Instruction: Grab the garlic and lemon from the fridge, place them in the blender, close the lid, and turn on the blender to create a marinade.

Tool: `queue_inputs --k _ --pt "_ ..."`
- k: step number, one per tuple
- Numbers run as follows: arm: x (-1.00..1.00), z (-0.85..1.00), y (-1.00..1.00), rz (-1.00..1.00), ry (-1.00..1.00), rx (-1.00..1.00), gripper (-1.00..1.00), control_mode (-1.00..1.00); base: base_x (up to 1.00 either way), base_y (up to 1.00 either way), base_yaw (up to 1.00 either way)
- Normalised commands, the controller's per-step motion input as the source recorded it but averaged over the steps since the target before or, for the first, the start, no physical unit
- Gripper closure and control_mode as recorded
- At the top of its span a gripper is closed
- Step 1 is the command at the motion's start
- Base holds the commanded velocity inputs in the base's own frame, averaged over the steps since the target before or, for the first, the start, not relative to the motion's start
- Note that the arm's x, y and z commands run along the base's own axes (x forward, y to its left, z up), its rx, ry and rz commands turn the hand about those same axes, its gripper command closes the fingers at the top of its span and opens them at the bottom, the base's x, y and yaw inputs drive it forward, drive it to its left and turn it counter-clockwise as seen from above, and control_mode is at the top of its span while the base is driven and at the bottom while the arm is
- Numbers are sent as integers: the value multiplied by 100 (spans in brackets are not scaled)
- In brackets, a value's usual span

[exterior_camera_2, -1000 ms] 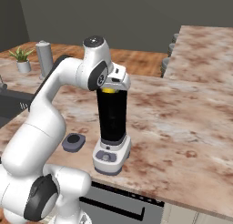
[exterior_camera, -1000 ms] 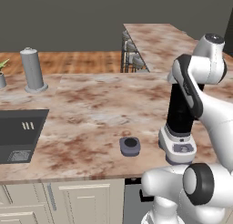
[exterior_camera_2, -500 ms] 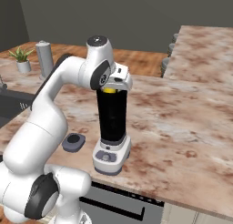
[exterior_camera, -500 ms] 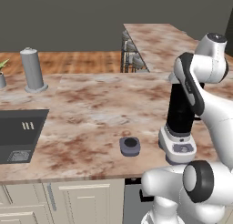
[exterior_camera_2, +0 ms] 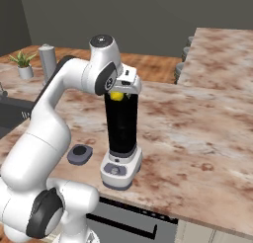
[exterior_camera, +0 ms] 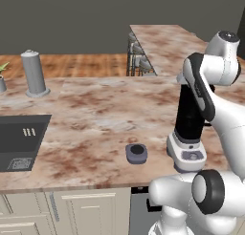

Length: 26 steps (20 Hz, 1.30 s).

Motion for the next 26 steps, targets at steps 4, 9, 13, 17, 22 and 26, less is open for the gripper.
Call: queue_inputs --k 4,9,13,17,22,26 --pt "0 0 22 0 0 0 -100 -100 0 0 0" --pt "0 -21 0 0 4 0 -100 -100 0 0 0" --pt "0 -10 0 0 8 0 -100 -100 0 0 0" --pt "0 -23 0 0 10 0 -100 -100 0 0 0" --pt "-45 -9 0 0 1 0 -100 -100 0 0 0" --pt "-39 0 0 0 0 0 -100 -100 0 0 0"
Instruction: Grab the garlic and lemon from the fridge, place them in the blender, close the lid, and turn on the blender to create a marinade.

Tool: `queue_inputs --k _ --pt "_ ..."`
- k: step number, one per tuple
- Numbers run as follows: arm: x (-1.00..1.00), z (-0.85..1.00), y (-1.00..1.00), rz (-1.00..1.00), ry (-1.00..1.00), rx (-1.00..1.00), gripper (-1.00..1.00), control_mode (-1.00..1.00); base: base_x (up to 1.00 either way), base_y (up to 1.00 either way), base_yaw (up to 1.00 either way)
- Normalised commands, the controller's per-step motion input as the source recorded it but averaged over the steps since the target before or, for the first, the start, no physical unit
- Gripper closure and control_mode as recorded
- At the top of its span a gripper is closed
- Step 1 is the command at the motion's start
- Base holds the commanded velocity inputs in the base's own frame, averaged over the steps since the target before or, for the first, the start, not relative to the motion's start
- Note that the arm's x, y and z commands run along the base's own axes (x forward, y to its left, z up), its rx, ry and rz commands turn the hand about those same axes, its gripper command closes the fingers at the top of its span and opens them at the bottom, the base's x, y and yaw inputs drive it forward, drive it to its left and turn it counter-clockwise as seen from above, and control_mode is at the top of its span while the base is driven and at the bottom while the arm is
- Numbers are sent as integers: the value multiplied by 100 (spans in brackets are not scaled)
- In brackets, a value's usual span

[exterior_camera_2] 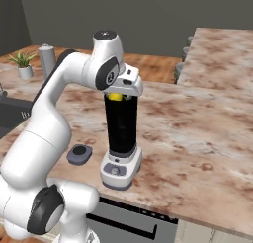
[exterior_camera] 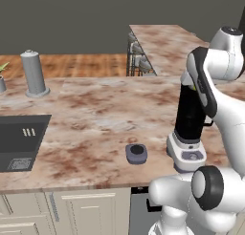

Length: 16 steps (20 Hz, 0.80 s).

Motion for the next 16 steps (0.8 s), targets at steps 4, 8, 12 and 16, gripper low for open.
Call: queue_inputs --k 4,8,12,16 --pt "-16 1 0 0 1 0 -100 -100 0 0 0" --pt "-61 16 -14 0 -1 1 -100 -100 0 0 0" --pt "-56 21 -12 0 0 2 -100 -100 0 0 0" --pt "-5 19 -1 0 0 0 -100 -100 0 0 0"
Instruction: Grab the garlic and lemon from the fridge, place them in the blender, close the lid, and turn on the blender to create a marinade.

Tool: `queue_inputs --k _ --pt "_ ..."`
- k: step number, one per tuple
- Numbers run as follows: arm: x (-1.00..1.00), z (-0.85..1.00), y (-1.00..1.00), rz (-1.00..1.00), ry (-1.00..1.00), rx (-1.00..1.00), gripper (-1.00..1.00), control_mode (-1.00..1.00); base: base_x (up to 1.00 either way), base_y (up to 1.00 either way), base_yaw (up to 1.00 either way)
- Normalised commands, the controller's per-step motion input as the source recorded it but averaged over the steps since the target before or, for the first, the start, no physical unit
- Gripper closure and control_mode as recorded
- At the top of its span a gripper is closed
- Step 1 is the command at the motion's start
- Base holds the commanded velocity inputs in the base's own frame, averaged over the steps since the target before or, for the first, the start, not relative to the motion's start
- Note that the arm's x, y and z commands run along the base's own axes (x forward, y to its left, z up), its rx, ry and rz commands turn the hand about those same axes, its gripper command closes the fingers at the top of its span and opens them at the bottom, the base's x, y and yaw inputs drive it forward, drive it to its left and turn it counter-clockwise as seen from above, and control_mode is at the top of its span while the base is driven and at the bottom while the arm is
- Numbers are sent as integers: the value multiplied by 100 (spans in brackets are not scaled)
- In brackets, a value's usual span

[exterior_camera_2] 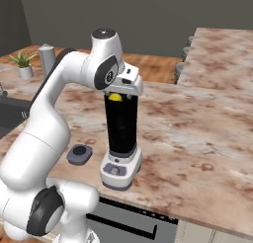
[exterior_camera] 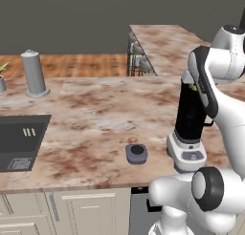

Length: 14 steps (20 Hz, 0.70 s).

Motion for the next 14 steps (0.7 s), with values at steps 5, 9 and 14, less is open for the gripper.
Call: queue_inputs --k 5,9,14 --pt "33 0 -12 0 -5 2 -100 -100 0 0 0" --pt "-30 4 -3 0 -12 1 -100 -100 0 0 0" --pt "-96 30 2 0 -30 0 -100 -100 0 0 0"
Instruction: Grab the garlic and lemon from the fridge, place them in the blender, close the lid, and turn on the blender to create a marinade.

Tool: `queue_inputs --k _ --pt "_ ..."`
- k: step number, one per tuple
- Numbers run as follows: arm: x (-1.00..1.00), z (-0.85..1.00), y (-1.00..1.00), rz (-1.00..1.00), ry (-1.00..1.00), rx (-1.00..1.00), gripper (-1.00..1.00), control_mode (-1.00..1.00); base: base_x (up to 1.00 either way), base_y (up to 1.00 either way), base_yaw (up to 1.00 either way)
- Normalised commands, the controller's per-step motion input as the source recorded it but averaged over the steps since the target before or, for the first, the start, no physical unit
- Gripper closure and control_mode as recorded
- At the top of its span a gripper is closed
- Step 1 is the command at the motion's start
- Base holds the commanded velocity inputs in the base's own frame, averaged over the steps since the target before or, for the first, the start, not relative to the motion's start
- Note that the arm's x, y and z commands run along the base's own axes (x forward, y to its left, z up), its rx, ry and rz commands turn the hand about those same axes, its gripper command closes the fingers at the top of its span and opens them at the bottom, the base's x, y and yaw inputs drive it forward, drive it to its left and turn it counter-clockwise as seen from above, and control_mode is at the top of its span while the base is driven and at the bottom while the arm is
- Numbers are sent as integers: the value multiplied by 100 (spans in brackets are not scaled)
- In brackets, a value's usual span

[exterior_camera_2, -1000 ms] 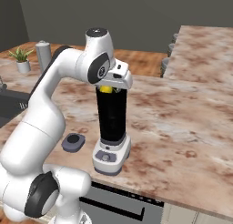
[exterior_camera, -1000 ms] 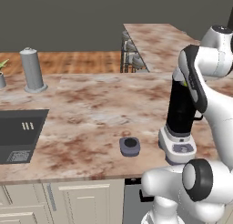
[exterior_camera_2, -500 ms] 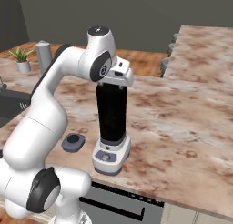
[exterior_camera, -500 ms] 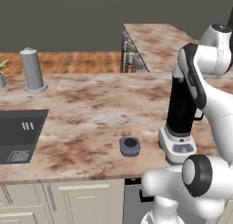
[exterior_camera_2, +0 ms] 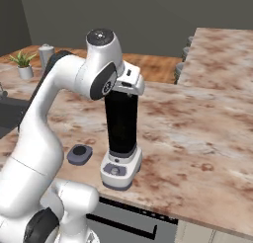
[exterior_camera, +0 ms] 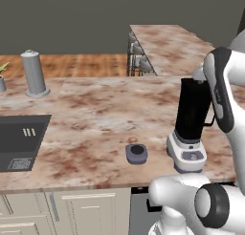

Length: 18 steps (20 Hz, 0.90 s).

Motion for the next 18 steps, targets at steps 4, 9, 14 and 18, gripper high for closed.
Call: queue_inputs --k 4,9,14,18 --pt "-100 17 39 -1 -17 0 -100 -100 0 0 0" --pt "-51 -33 68 0 13 -3 -100 -100 0 0 0" --pt "-7 -29 38 2 15 0 -100 -100 0 0 0" --pt "-10 -26 11 0 4 0 -100 -100 0 0 0"
